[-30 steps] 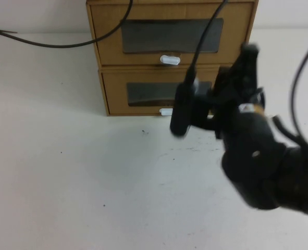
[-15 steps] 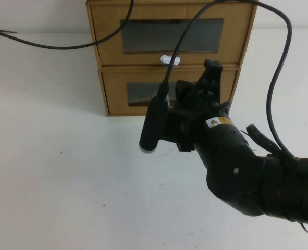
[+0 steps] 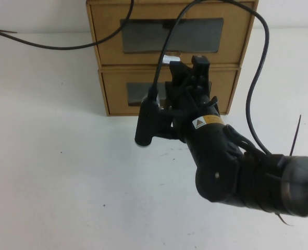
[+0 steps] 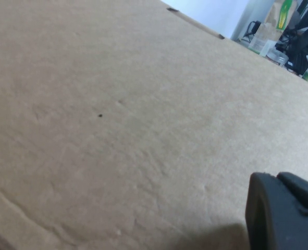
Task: Open the shoe box
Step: 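Pull the top drawer of the cardboard box fully open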
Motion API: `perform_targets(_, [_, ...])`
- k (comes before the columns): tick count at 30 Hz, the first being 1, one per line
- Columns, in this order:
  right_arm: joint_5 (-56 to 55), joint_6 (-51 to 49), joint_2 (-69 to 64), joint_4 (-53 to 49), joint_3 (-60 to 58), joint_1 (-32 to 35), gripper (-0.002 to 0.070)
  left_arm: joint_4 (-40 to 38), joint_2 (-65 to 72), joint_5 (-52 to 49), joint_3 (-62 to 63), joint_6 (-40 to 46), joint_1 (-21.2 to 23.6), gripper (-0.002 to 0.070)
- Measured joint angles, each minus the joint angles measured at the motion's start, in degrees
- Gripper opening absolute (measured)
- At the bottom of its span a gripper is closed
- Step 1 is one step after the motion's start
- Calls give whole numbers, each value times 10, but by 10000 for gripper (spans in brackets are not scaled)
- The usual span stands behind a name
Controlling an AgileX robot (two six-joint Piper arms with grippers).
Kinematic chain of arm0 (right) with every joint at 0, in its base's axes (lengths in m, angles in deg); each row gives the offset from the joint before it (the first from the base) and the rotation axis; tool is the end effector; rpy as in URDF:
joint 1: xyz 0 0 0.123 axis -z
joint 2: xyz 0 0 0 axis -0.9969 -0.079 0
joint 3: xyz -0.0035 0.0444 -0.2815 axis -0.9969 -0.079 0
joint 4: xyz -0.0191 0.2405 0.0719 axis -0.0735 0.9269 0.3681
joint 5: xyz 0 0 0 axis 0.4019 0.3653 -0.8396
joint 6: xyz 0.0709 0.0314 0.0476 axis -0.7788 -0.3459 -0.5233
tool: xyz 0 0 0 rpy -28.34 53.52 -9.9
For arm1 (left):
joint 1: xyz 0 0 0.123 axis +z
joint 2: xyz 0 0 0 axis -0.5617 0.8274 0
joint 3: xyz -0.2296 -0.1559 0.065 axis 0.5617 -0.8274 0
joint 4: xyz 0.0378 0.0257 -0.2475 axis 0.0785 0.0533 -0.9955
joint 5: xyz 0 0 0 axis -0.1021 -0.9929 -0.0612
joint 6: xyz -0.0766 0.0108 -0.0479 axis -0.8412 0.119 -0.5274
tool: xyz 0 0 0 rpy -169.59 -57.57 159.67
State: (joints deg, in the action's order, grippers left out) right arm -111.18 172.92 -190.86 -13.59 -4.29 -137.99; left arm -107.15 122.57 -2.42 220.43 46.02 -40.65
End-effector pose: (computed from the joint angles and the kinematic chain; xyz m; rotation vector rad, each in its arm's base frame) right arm 0.2761 0.2734 0.2566 -1.1701 1.1572 -0.7629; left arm 0.4766 -0.1304 0.3787 0.8849 1.7075 -0.9258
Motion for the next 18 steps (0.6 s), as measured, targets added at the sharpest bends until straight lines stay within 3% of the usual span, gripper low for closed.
perform_targets(18, [-5,-31,-64,-42,53,39,287,0,0,0,0,12,0,-4])
